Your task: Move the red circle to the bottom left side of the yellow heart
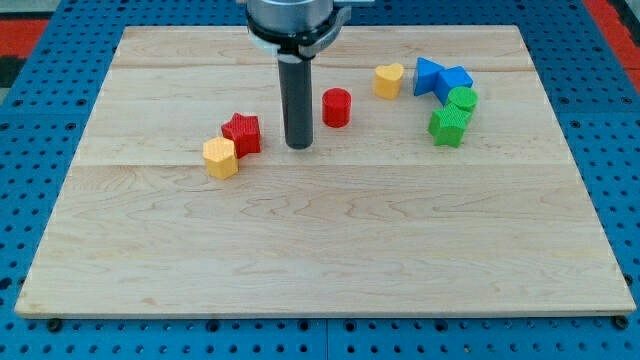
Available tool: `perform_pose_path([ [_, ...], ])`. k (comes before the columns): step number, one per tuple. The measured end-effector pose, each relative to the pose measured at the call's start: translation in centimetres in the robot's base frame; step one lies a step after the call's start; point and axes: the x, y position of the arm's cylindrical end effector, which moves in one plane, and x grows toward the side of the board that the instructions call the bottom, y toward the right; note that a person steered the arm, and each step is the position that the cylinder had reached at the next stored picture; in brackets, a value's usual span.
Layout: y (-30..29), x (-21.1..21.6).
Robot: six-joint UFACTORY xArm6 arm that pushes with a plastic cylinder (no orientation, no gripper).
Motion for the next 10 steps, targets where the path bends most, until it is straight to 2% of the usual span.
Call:
perform_pose_path([
  [2, 3.9, -0.5],
  [6, 1.1, -6.2],
  [8, 1.1, -5.3],
  [10, 4.0, -4.7],
])
